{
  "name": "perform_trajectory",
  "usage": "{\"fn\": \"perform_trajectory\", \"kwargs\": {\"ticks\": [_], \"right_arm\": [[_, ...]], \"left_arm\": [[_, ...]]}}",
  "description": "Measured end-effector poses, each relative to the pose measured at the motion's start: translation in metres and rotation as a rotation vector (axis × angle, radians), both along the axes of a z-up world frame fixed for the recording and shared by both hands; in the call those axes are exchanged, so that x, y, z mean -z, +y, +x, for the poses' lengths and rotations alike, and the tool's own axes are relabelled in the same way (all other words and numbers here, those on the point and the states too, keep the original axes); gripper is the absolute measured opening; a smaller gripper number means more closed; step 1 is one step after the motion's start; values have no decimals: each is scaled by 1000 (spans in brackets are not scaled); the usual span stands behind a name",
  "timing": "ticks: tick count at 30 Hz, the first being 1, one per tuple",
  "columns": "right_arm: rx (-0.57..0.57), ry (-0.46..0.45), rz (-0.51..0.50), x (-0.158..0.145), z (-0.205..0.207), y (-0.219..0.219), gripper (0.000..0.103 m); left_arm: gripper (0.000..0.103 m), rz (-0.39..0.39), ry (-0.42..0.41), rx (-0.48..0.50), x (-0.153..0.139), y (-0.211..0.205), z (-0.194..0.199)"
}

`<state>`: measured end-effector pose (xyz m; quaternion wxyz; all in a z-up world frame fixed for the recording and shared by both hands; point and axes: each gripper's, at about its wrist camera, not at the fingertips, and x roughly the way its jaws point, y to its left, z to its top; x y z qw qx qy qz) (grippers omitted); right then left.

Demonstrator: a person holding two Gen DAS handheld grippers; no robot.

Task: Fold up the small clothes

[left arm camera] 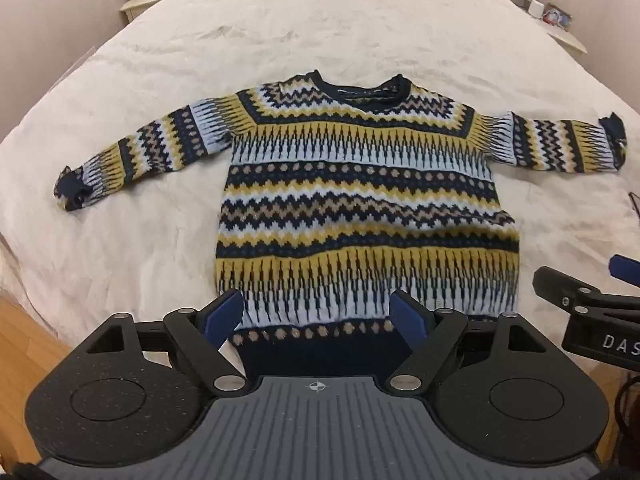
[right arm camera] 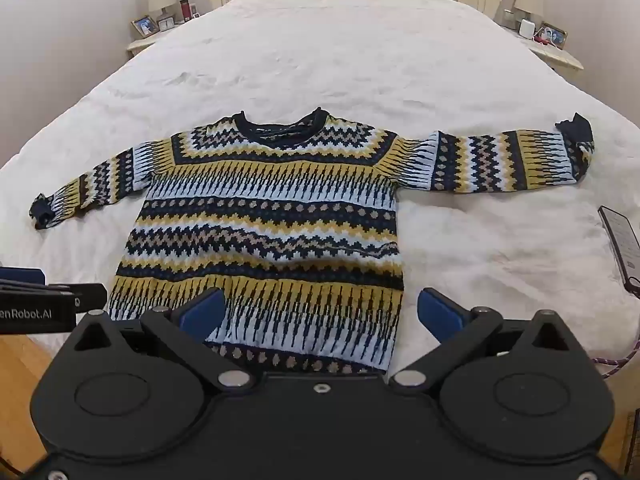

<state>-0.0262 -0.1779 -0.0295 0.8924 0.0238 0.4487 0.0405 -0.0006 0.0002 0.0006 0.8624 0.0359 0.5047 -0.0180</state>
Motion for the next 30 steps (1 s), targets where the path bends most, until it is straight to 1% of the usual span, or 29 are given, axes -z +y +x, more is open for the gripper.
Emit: {"fn": "perform_trajectory", "kwargs": {"ticks": [5, 8, 10, 19, 30], "right_arm": [[8, 12, 13, -1, 1, 3, 102], [10, 10, 14, 2, -5, 1, 102], [8, 20, 17, 0, -2, -5, 102], [18, 22, 3, -5, -1, -4, 102], [18, 19, 1, -5, 1, -1, 102]], "left_arm": [[80, -5, -2, -10, 11, -10, -16], [80, -18, 22, -2, 7, -5, -10], [80, -21, 27, 0, 8, -4, -8], [80, -28, 58, -6, 5, -2, -4], [80, -33, 62, -4, 5, -3, -2]]}}
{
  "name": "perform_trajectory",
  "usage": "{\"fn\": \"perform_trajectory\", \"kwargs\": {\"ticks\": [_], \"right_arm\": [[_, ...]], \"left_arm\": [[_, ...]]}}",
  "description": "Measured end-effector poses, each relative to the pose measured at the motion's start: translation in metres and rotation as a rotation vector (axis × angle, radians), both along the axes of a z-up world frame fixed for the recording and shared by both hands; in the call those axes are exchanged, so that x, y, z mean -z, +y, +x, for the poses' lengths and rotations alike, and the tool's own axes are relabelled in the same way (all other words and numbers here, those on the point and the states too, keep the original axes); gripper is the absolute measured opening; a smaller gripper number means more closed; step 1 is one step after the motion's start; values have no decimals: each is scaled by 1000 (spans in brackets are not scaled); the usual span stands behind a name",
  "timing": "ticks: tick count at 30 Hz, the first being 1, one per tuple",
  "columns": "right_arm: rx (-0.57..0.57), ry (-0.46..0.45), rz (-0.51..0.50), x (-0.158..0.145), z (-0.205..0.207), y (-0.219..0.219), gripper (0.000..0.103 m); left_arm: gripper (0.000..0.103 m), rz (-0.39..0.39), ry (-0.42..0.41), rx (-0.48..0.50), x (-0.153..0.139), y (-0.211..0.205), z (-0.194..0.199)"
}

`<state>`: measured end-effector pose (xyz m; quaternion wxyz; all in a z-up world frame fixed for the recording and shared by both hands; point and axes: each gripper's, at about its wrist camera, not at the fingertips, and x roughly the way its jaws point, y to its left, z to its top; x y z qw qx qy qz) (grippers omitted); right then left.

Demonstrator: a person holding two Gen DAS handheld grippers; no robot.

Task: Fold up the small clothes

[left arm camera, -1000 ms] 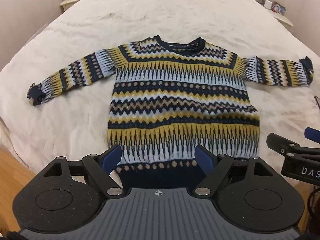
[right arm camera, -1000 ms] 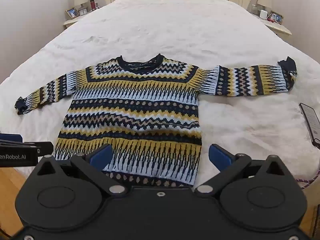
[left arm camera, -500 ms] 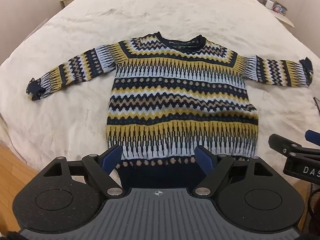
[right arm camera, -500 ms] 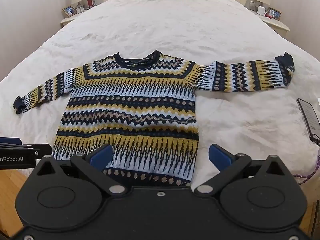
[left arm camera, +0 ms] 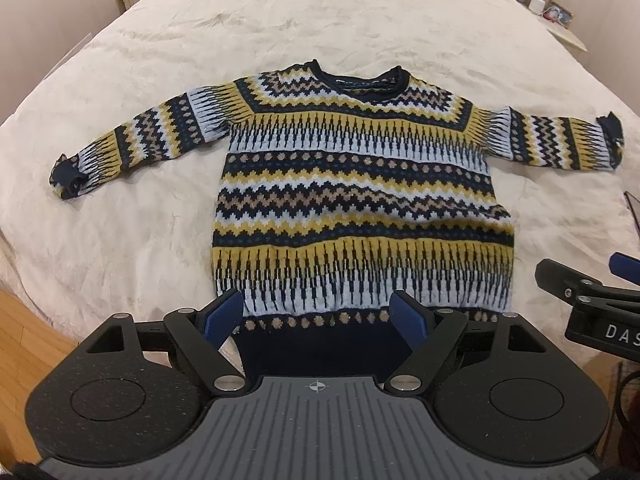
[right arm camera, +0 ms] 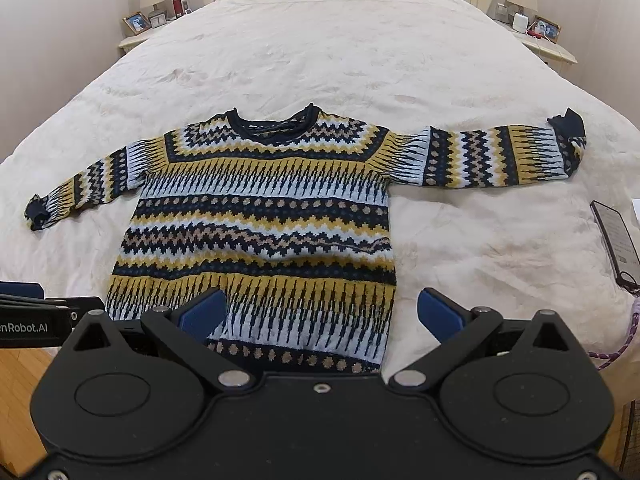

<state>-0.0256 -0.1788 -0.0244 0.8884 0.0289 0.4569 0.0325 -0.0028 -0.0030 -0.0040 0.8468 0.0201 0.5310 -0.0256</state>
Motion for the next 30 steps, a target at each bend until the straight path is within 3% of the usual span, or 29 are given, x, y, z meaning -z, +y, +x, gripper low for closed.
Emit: {"fn": "perform_trajectory", "kwargs": {"ticks": [30], "right_arm": [[0, 3, 3, 1, 1, 3, 102]], "left_arm": [[80, -11, 5, -8, 0, 8, 2]]}}
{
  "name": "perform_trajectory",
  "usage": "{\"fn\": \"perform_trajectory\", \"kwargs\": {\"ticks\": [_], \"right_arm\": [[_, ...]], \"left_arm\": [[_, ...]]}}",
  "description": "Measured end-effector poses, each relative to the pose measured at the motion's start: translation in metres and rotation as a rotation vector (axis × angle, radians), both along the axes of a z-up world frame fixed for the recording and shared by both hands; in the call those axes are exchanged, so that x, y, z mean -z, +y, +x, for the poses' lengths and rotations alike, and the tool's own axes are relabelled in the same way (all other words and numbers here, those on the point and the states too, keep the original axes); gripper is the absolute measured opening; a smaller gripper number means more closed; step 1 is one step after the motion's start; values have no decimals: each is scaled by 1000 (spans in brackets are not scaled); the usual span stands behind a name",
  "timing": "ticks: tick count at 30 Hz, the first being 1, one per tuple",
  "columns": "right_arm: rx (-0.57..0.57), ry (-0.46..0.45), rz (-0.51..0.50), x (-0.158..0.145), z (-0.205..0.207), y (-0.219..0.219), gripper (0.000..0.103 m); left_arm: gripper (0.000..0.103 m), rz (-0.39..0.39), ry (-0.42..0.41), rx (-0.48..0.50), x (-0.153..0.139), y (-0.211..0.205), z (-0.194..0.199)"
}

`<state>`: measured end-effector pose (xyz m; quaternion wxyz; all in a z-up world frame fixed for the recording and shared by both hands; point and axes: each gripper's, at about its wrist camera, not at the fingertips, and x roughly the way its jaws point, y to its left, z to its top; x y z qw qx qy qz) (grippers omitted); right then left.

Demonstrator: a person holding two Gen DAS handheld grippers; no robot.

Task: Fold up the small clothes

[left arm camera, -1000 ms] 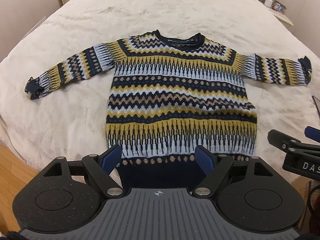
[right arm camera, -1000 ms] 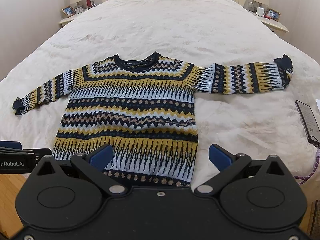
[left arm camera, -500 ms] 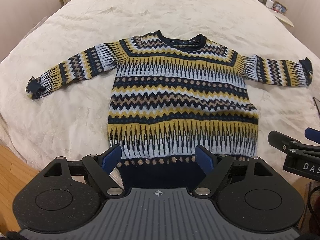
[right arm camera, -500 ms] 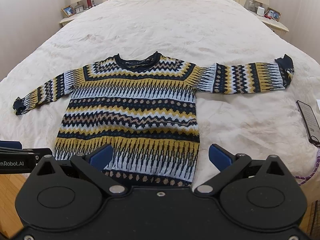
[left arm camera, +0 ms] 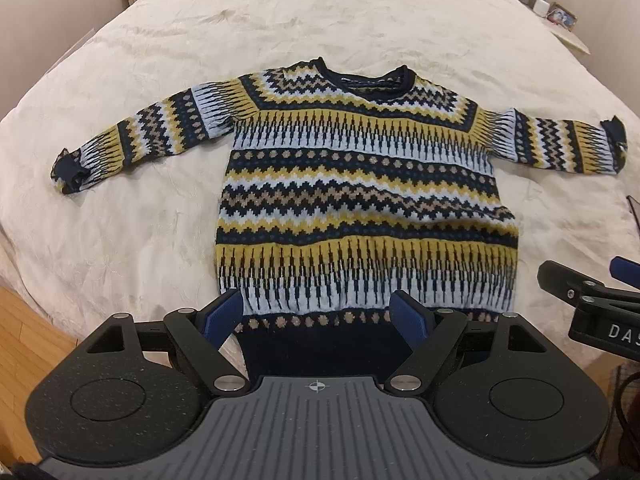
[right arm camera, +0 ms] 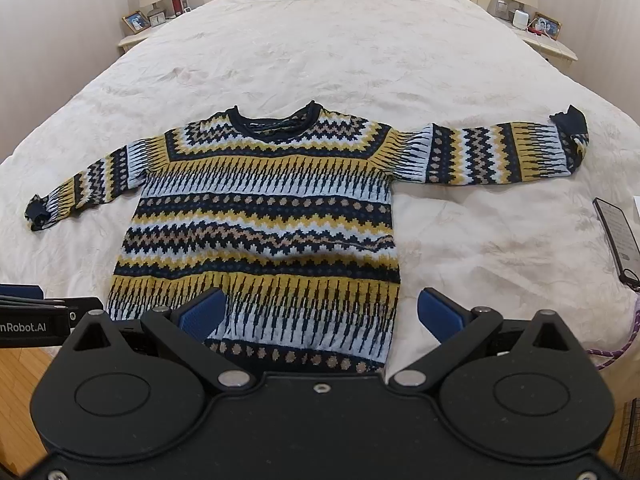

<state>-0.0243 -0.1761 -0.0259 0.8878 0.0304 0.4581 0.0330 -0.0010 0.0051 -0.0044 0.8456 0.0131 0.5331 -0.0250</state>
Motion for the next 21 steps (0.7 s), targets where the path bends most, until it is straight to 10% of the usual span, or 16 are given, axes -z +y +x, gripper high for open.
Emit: {"fn": "perform_trajectory", "kwargs": {"ticks": [21], "right_arm": [[-1, 0, 3, -1, 1, 1, 102]], "left_arm": [[80, 0, 3, 1, 2, 1, 0]]}}
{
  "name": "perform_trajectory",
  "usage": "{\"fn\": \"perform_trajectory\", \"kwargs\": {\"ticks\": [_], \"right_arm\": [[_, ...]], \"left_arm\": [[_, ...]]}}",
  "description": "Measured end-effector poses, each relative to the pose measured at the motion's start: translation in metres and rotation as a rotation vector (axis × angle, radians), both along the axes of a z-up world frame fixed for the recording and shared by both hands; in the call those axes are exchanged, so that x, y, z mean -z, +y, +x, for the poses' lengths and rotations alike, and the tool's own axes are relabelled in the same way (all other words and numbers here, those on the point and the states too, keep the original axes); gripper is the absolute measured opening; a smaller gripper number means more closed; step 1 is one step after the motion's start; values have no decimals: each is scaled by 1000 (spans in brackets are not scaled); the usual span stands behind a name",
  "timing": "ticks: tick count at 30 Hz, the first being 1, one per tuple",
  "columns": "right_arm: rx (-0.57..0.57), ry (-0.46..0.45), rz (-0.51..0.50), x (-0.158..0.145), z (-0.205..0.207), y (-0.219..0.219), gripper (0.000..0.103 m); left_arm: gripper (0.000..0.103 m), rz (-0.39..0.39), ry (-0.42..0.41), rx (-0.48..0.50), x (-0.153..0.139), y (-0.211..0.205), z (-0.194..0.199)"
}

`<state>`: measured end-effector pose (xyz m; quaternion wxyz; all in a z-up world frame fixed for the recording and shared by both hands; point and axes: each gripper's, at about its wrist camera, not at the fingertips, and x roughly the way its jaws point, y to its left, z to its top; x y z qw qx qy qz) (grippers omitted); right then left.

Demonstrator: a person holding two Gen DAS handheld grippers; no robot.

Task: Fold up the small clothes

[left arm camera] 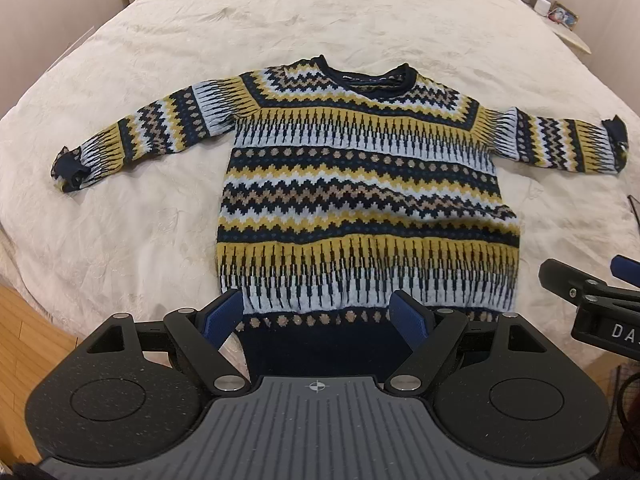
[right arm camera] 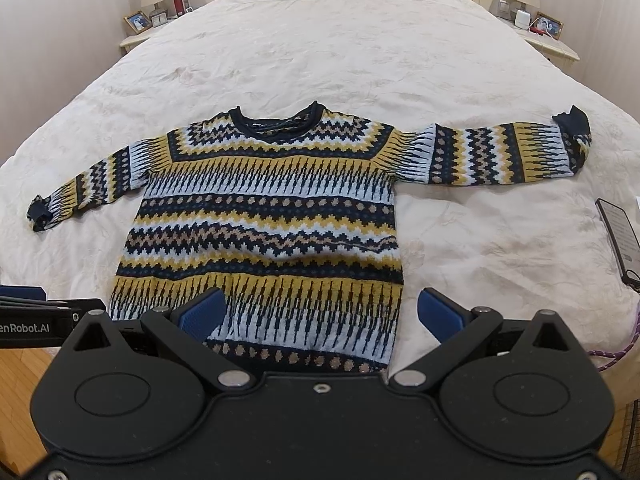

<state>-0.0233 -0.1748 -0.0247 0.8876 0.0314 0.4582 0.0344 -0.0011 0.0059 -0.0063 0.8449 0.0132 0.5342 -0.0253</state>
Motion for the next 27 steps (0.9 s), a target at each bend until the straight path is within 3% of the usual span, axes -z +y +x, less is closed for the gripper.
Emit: {"fn": "perform_trajectory", "kwargs": {"ticks": [27], "right_arm": [[-6, 13, 11, 3, 7, 2, 102]], "left_arm": [[80, -2, 23, -3, 4, 0, 11]]}}
